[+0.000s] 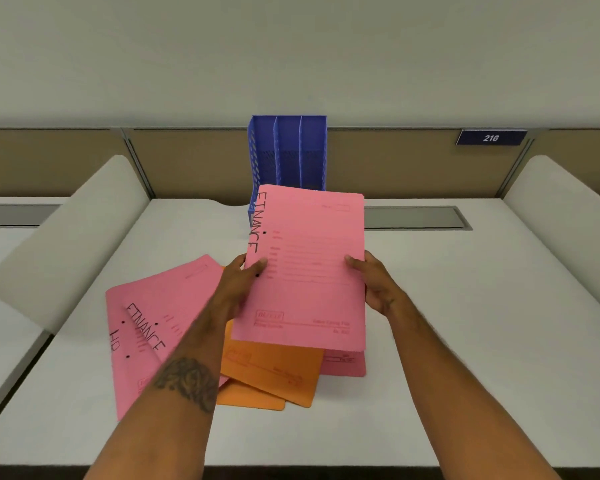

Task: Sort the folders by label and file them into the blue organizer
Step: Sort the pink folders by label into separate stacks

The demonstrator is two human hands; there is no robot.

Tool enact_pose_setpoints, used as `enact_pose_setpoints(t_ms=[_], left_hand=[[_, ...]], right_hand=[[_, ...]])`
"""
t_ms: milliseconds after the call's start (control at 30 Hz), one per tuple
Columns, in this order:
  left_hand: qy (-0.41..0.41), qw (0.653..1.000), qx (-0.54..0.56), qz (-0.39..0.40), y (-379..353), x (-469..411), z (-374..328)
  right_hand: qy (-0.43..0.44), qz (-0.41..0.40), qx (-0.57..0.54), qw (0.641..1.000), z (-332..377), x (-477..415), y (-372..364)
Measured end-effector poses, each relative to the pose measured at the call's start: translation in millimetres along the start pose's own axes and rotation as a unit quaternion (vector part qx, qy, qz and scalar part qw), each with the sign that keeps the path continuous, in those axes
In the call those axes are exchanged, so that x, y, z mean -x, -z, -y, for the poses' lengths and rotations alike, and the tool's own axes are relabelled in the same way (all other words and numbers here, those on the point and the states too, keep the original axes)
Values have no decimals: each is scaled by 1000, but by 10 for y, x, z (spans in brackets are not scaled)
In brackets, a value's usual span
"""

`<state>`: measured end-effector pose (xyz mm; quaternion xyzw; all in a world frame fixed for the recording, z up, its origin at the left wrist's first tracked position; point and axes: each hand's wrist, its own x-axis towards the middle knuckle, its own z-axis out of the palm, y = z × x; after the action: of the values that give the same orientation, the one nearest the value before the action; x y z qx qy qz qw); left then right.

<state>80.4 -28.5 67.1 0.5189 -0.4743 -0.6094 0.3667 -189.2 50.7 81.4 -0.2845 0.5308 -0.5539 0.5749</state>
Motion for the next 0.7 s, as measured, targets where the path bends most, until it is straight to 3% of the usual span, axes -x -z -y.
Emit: enact_pose_setpoints(t_ms=[300, 400, 533, 700], left_hand=[[9, 1000, -17, -24, 253, 217, -8], [43, 990, -82, -106, 555, 246, 153], [111, 934, -198, -275, 1064, 251, 449], [230, 868, -294, -327, 1390, 274, 592]], right_hand=[[24, 9, 53, 998, 94, -93, -202], [25, 25, 54, 998, 79, -138, -187], [25, 36, 48, 998, 81, -195, -189], [25, 23, 44, 998, 62, -298, -237]])
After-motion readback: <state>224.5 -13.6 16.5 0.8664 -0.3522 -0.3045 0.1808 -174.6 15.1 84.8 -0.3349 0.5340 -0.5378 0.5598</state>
